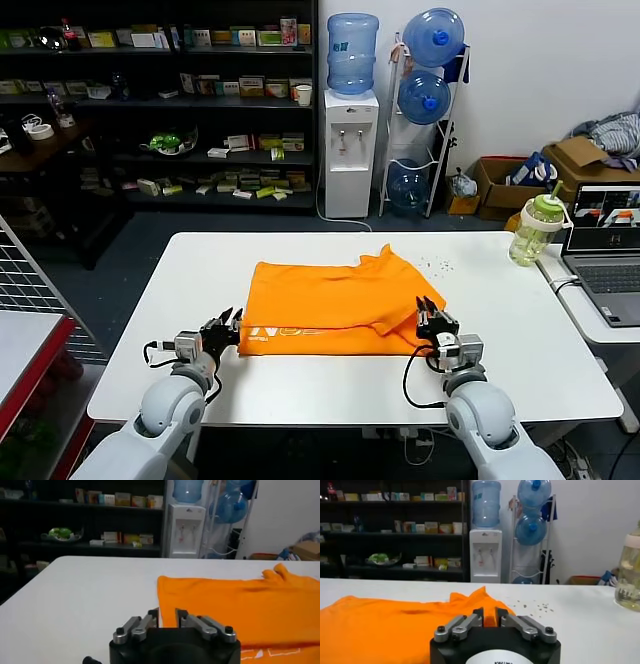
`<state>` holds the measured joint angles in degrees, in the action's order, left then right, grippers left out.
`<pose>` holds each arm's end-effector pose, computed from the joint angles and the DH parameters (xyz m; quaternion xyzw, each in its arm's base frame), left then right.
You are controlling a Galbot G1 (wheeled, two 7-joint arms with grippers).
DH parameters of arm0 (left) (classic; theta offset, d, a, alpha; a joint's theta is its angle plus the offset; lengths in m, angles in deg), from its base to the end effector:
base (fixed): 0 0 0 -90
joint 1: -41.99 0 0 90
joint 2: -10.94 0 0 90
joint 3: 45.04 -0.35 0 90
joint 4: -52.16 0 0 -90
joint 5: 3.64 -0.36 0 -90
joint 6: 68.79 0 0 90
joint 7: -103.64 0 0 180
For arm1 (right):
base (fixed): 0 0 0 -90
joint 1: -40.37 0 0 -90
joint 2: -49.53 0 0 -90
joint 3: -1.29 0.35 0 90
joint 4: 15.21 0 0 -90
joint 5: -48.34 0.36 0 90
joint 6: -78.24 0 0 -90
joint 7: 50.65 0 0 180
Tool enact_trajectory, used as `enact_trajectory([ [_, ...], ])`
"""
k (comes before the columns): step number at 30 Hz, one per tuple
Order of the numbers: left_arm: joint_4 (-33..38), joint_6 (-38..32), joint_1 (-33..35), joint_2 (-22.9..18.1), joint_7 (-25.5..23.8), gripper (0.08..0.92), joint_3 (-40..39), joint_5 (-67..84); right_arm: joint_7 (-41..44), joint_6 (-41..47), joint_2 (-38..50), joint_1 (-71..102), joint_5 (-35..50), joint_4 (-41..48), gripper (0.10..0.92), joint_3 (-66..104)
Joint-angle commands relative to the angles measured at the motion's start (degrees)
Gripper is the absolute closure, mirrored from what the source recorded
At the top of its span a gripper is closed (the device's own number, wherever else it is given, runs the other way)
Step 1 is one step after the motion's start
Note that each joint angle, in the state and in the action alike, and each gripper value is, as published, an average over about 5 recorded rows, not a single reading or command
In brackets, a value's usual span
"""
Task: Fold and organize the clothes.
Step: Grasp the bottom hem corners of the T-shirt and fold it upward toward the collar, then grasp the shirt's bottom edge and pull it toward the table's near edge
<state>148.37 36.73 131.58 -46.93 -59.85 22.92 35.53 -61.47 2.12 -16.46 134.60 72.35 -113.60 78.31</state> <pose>0.3341 0.0517 -0.3325 -0.0542 -0.9781 0.0154 0.2003 0.3237 -0.0480 -0.3291 0.0396 -0.9900 0.0157 0.1348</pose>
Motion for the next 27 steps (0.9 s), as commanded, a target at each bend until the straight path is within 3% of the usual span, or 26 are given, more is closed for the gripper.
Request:
enact_trajectory([
  [1,0.58,0.17,1.45,0.53,0.07,0.529,0.63,-0.09,1.20,-1.09,0.71,0.06,-1.28,0.79,0.563,0.14],
  [7,7.61,0.03,11.29,1.69,0.38,0.356,2.09,-0.51,5.37,-3.26,4.61,12.41,-2.33,-4.61,0.390,4.47],
  [14,7.51,-0.94,15.69,-2.41,0.11,0.190,2.40,-2.71,9.90,-3.83,5.24,19.99,0.00,-5.12,0.218,8.49],
  [27,2.53,-2.38,11.03,-5.95,-0.92,0.177,3.39,-5.50,12.20,-2.13,3.36,17.20,5.21,-1.55,0.227,8.63],
])
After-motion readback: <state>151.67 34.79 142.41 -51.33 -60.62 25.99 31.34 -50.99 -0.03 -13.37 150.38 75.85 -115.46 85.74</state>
